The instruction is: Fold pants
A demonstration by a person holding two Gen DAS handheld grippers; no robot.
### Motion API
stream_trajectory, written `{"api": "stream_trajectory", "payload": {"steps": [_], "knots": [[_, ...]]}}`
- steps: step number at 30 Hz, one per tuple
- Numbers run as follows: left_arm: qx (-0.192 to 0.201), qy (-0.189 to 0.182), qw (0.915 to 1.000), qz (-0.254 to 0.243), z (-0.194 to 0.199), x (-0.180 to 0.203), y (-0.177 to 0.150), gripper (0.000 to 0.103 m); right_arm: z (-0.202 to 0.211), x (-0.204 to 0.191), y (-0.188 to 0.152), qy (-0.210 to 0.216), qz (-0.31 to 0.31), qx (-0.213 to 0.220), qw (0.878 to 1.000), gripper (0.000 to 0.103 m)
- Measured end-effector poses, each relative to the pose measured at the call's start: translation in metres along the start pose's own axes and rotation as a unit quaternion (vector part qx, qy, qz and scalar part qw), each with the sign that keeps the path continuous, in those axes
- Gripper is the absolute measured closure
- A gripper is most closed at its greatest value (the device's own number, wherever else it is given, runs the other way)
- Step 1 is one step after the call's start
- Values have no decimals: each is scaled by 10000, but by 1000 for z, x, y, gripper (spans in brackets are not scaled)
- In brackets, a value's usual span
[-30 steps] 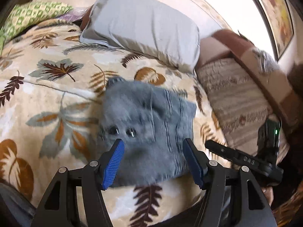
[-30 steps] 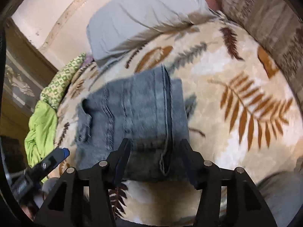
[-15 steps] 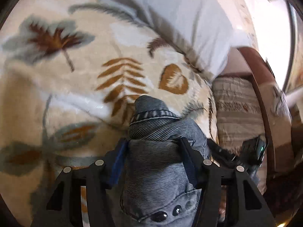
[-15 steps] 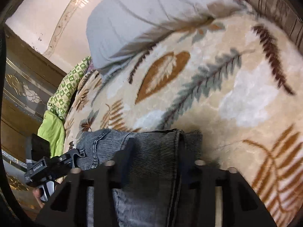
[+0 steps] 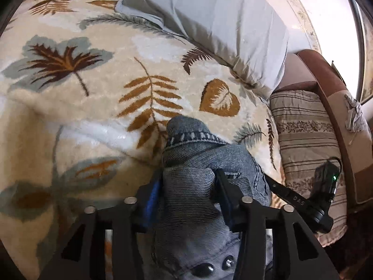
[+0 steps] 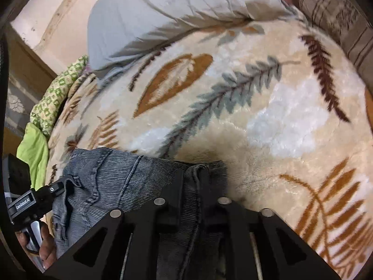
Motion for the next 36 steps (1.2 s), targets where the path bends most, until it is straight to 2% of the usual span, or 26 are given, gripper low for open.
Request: {"api": "stream_trajectory", "payload": {"steps": [1,2,3,4,6,8,10,12,15,19,22,30,36], "knots": [[-9,-37,9999,114,8,1,-2,53,9,1,-1,21,-74,87,9999,68],[21,-73,9999,146,21,-1,-9,50,19,2,-4,74,-210,188,9996,43],[107,-103,9998,141,34,1,-14,47,36,4,-11,255,-446,387,9979,36],[194,-86,9997,109,49,2,-19,44,48,3,-20,445,-560,506,9962,34],[485,-1,9988,2,72,1,-36,42,66,1,-43,782,-704,579,9928,34],[666,72,9978,-23,88,-4,-55,40,76,5,-71,872,-922,554,9904,34],[672,272,9974,4,95,-10,-77,41,82,8,-95,988,-1170,470,9871,34],[676,309,9972,-55,101,-8,-91,41,88,7,-106,944,-1237,490,9866,34],[706,443,9961,-281,106,0,-104,41,102,-1,-111,613,-1054,593,9908,34],[655,655,9941,-560,101,4,-113,41,117,-13,-115,656,-1022,614,9907,34],[596,602,9950,-537,102,5,-115,41,121,-23,-119,492,-837,521,9939,34],[713,385,9964,-259,109,-3,-108,40,111,-46,-116,408,-584,249,9971,34],[823,225,9960,-257,111,-5,-99,40,108,-56,-106,431,-517,214,9975,34]]}}
Point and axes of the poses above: each gripper's, at about its wrist camera, not at the fingertips, and z roughly against the way its jaws point, x to its right, y to its top, the point moved 8 cm from there along -z, roughly the way its jaws point, and after that the axes turned 4 degrees about y, right-handed, at the moved point
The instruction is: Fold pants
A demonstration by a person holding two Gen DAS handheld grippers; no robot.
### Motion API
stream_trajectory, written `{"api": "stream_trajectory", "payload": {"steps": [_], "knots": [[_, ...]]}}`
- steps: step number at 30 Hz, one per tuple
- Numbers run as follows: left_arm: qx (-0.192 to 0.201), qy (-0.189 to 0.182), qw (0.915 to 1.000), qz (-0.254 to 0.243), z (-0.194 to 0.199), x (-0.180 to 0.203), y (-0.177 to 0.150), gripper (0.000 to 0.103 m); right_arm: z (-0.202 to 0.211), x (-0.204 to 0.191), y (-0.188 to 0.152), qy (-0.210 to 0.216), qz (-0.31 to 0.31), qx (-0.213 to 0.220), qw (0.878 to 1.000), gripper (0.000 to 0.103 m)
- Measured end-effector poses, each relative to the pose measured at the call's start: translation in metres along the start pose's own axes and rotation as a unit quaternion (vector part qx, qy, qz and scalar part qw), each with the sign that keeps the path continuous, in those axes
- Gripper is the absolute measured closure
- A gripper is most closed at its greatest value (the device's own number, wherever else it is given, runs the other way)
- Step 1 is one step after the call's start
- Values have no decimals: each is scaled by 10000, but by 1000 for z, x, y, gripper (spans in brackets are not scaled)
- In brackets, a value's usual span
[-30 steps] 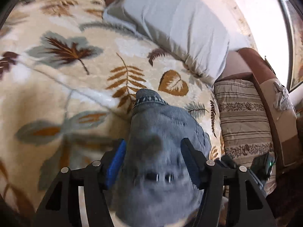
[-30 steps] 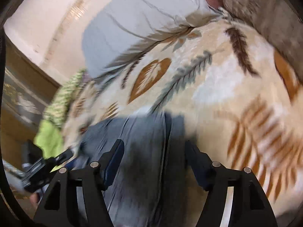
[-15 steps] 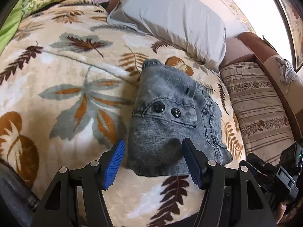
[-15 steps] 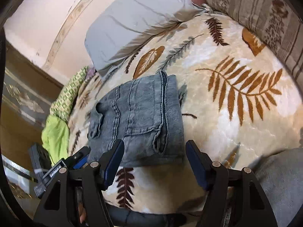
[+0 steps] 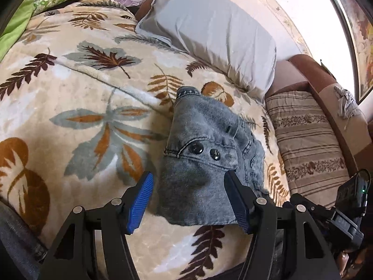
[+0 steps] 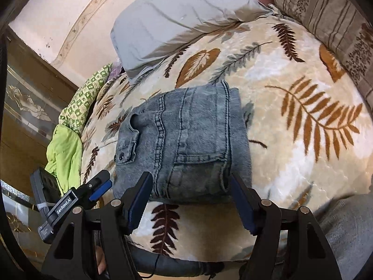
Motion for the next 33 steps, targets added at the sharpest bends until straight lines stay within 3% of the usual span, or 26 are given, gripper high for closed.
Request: {"api": "stream_trajectory", "payload": {"steps": [9,16,20,25,29,33], "knots": [[109,-80,9997,219,0,-10,9,40,-14,2,13,40,7,-24,10000,34],[376,18,9992,167,13,-16,20,39,-21,15,30,362,192,58,9991,31],[221,-54,9991,359,11,-23,22,39,-29,24,44,562,37,1,9984,30],[100,-289,9982,511,14,-17,46,35,-34,28,71,413,149,-45,9990,27],[-306,-225,9987,326,-19,-12,64,34,-45,43,90,378,46,5,9993,26],[-691,-344,9966,296,-62,-10,53,34,-68,62,82,418,-19,-196,9989,26]]}}
Point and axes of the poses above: each gripper's, at about its wrist camera, not at the fingertips, and z roughly against the way its jaws point, x to its right, y to its top, the point moved 8 cm from there along -z, roughly the way its jaws point, and after that the axes turned 4 degrees about y, right-handed, at the moved point
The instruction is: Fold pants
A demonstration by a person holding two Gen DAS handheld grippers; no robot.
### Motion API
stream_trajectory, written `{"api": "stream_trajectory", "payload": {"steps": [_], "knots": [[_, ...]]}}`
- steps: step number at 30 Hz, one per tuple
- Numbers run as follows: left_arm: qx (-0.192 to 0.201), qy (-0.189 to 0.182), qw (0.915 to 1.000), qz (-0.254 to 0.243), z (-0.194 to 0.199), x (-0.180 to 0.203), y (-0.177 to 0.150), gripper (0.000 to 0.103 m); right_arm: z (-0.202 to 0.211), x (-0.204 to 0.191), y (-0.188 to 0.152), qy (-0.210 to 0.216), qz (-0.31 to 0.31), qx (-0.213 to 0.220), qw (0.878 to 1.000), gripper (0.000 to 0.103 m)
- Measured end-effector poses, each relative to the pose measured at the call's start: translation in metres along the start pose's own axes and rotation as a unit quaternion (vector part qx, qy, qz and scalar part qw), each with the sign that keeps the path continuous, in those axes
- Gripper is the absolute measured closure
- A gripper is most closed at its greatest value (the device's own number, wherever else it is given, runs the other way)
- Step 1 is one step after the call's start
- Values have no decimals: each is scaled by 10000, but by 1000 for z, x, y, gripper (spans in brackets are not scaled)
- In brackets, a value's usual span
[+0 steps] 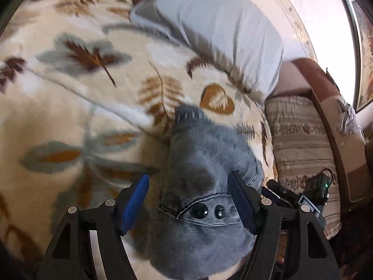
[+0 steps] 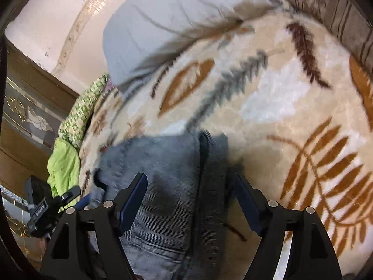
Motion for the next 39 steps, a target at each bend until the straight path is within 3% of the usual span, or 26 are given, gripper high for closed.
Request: {"api": "stream_trajectory", "payload": {"steps": [3,7,10,13,16,17,19,22,29,35,39], "knots": [[-239,-98,9997,-37,-18,5,-3,35,-9,8,-9,-98,-29,-244,9997,25],[-475,-186,9987,-19,-33,7,-3,34,-13,5,-20,250,-158,-403,9987,27],[-655,-294,9969,324,-47,-3,-4,35,-19,4,-26,-88,119,-481,9987,33],[-444,-172,9988,143,-49,-1,0,46,-24,0,-29,-143,231,-489,9984,46],[-248,2,9995,-178,-48,10,-3,60,-22,-8,-34,-393,495,-412,9972,67],[-218,-19,9994,-257,-46,14,-4,69,-19,-9,-34,-481,517,-360,9969,73],[-142,-152,9992,-345,-36,24,-6,75,-12,-12,-36,-526,449,-265,9973,83],[103,-107,9982,-581,-15,32,-19,76,-1,-23,-40,-541,400,-132,9976,86],[338,-241,9987,-311,18,20,-19,77,10,-63,-44,-561,610,-31,9966,86],[621,-226,9973,-311,55,25,5,77,11,-102,-10,-419,996,138,9940,86],[704,-178,9969,-300,58,24,29,77,1,-117,21,-345,1198,174,9920,86]]}}
Point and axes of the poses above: each gripper's, at about its wrist camera, not at the fingertips, and z roughly against the way its jaws point, x to its right, y to its top, the point moved 8 cm from there along -z, roughly the way its jaws point, and after that the axes turned 4 degrees about y, right-handed, at the moved point
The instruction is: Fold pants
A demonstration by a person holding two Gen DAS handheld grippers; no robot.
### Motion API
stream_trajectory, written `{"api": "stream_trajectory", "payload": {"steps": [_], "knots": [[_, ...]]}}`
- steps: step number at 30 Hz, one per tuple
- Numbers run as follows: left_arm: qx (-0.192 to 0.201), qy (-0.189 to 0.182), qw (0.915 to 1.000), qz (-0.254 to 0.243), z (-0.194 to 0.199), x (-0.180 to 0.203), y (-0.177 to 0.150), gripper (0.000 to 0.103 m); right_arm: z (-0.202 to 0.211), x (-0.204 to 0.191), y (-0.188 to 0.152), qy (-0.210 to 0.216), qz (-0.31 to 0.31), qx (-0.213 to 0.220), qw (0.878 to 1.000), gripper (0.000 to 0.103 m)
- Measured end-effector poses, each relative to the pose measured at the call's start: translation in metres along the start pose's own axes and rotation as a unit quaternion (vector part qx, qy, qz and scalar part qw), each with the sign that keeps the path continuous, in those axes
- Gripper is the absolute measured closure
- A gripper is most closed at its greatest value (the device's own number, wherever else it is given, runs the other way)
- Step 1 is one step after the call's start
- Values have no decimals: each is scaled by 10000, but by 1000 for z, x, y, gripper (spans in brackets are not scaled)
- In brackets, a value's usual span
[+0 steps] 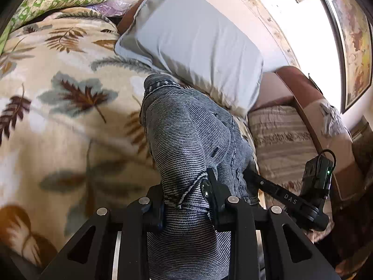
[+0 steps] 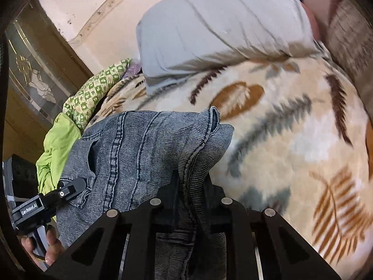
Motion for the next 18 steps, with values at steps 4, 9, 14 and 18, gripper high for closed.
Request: {"api": "stream_trajectory", "payload": {"steps": [4,9,14,18], "knots": [[-189,86,9997,143,-42,-16,13,75,-34,15,15,-10,-20,-153,9999,86],[-651,492,9937,768,-101,-57,-9,49,-95,68,-11,107,-637,-632,9959,73],[-682,407,9934,827,-80,-51,-2,45,-62,82,-13,417,-1246,-318,9908,63],[-206,368,9960,790,-35,-47,-6,40,-6,62,-15,613,-1093,125,9920,56]]}}
Point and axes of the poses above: each gripper's, at about its wrist camera, not at the fingertips, and z roughly against the way its jaws point, x to its right, y to its top, the point moved 8 cm from there along -z, roughly the way its jaws point, and after that the axes turned 4 degrees about y, right-handed, at the moved point
